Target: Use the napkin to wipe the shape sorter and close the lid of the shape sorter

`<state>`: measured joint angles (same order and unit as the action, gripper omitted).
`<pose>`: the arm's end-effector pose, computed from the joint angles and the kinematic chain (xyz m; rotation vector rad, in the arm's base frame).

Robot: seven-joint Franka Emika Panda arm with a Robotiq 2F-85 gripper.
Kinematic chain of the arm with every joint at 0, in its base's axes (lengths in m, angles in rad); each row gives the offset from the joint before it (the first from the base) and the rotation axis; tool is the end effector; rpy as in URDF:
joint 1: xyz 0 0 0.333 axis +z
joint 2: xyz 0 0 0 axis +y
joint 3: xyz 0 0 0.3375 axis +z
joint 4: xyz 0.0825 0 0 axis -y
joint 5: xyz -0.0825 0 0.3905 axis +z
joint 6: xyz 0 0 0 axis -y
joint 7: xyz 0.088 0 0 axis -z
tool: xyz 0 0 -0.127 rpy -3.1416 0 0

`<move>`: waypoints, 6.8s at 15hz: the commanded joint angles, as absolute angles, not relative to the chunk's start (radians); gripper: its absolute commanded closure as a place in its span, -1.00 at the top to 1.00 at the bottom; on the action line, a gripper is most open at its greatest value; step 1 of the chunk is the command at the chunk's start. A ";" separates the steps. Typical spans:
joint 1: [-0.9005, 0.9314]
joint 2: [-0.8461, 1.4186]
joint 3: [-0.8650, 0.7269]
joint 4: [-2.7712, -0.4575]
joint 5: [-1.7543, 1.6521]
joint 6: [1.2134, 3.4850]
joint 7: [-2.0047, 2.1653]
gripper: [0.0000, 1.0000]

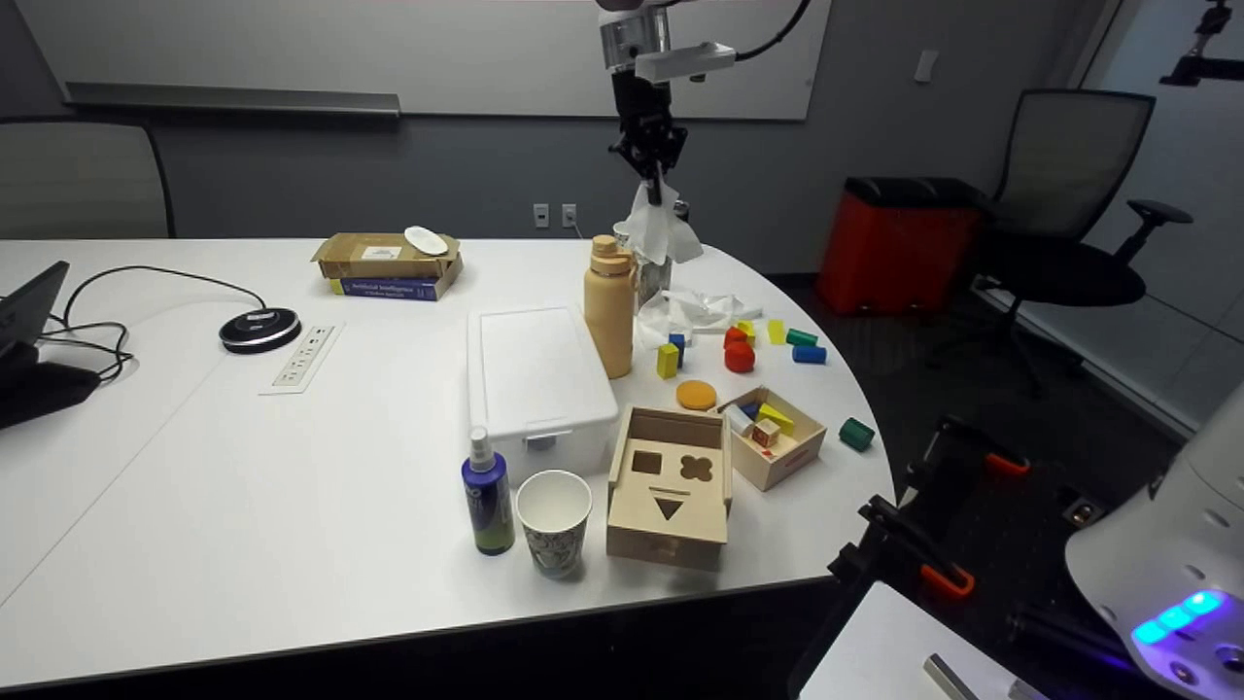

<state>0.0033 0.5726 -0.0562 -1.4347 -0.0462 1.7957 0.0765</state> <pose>0.6995 -0.0354 0.3397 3.0428 -0.1654 -0.3211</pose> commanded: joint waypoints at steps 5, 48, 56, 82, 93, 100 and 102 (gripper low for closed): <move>0.036 0.431 -0.013 -1.625 -0.045 1.752 0.092 -0.96; 0.234 0.584 0.131 -2.047 -0.251 2.111 -0.070 -0.99; 0.211 0.573 0.183 -2.066 -0.182 2.150 -0.133 -0.99; 0.231 0.513 0.170 -2.153 -0.306 2.302 -0.157 -0.99; 0.190 0.305 0.179 -2.136 -0.157 2.088 -0.145 -0.99; 0.076 0.189 0.034 -2.092 -0.193 2.116 -0.044 -0.99; 0.020 0.217 -0.024 -2.053 -0.203 2.164 -0.044 -0.99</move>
